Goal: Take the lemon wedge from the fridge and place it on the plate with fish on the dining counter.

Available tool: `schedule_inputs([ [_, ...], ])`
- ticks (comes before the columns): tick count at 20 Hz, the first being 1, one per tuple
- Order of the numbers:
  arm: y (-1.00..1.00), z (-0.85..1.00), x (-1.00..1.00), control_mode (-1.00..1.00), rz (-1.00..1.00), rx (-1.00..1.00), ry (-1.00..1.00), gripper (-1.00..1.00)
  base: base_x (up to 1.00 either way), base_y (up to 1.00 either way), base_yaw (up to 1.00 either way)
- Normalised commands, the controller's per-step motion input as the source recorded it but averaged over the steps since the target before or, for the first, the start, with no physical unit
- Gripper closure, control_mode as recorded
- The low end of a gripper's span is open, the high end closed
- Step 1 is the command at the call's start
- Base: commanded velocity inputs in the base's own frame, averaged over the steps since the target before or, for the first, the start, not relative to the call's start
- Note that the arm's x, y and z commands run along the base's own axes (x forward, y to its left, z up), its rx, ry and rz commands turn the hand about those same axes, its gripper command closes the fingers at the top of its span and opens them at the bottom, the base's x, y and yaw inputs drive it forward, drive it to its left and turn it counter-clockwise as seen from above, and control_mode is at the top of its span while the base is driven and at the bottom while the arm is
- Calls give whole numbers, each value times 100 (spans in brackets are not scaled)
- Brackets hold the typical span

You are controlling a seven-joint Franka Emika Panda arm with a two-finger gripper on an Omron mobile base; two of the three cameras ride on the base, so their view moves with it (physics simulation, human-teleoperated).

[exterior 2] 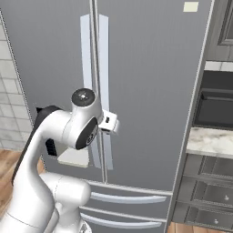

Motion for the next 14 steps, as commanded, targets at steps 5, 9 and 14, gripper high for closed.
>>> schedule_inputs([
  [5,-1,0,4,-100,-1,0,0,-100,0,0,0],
  [9,0,0,0,-100,0,0,0,-100,0,0,0],
  [14,0,-9,-29,100,0,0,0,-100,-60,-12,0],
])
